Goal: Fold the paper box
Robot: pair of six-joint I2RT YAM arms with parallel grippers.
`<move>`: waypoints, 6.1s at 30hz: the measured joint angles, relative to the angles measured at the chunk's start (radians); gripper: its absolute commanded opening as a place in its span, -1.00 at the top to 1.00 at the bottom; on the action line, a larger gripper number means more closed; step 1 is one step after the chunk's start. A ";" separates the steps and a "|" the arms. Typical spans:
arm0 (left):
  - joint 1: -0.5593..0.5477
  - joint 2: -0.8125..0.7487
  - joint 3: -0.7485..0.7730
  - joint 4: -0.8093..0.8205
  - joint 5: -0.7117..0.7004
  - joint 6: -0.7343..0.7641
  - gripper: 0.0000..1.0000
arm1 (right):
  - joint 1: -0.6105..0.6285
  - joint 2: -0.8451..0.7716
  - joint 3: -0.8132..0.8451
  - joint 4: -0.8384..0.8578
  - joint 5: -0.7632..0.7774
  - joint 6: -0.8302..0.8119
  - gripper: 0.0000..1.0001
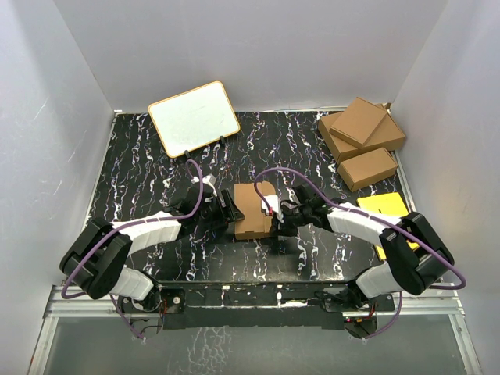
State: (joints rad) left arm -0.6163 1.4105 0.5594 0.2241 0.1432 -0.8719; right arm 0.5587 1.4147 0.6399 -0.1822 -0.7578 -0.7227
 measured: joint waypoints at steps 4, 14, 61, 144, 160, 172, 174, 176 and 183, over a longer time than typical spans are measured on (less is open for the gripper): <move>0.003 0.000 0.000 0.000 0.003 0.000 -0.33 | -0.007 0.002 0.006 -0.006 -0.002 0.016 0.84; 0.007 0.006 0.000 0.007 0.012 -0.002 -0.32 | -0.021 0.002 0.006 -0.009 -0.024 0.022 0.85; 0.013 0.060 0.055 -0.002 0.047 0.024 -0.32 | 0.027 0.080 0.100 -0.045 -0.080 0.202 0.69; 0.130 0.150 0.201 -0.248 0.066 0.103 0.37 | -0.246 0.344 0.496 -0.520 0.045 -0.380 0.75; 0.163 0.432 0.524 -0.260 0.139 0.263 0.31 | -0.196 0.203 0.311 -0.575 -0.032 -0.372 0.72; 0.187 0.558 0.746 -0.372 0.184 0.385 0.20 | -0.188 0.121 0.264 -0.577 -0.058 -0.371 0.48; 0.203 0.544 0.749 -0.391 0.168 0.409 0.19 | -0.191 0.093 0.256 -0.582 -0.060 -0.372 0.46; 0.214 0.517 0.747 -0.409 0.147 0.435 0.18 | -0.198 0.069 0.255 -0.590 -0.066 -0.375 0.41; 0.226 0.201 0.542 -0.335 0.119 0.460 0.20 | -0.224 0.030 0.277 -0.629 -0.118 -0.367 0.34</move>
State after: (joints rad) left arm -0.3901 1.6112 1.1019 -0.1104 0.2619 -0.4118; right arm 0.3347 1.4445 0.9169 -0.8116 -0.8757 -1.0901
